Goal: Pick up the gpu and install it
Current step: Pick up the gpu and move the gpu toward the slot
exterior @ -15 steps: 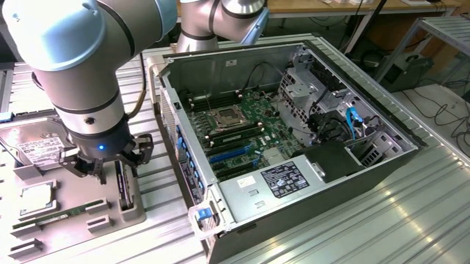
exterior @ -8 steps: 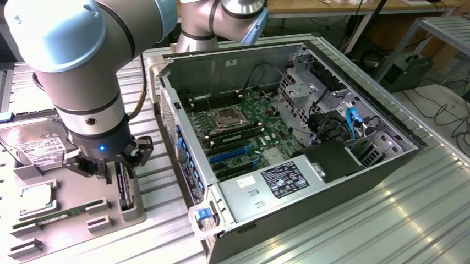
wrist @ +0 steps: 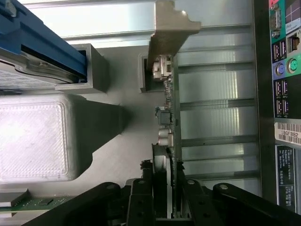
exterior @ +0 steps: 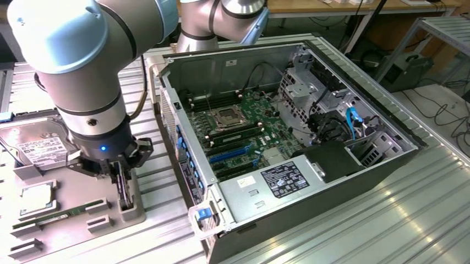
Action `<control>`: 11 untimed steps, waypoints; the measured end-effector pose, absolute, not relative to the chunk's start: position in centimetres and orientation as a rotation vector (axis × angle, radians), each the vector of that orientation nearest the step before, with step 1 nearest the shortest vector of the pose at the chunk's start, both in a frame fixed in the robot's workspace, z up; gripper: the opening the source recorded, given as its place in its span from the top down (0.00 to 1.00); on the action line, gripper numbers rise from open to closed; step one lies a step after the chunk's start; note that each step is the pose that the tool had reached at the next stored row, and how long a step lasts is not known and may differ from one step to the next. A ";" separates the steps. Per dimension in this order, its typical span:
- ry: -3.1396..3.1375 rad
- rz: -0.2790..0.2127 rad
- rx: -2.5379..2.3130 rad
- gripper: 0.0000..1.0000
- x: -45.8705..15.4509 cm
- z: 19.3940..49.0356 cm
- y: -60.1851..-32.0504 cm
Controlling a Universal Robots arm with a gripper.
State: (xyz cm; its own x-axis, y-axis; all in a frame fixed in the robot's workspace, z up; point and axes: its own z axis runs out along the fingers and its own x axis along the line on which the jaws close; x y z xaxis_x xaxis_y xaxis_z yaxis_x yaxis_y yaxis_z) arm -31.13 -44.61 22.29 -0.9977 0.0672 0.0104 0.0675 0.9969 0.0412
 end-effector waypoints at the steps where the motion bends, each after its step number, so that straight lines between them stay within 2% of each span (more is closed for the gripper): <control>1: -3.130 -0.065 -0.106 0.72 -31.1 22.3 -44.6; 11: -3.130 -0.065 -0.106 0.72 -31.1 22.2 -44.6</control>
State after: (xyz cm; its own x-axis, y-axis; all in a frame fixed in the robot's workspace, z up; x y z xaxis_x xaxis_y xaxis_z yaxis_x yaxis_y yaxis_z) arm -31.10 -44.61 22.21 -0.9977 0.0672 0.0102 0.0675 0.9969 0.0414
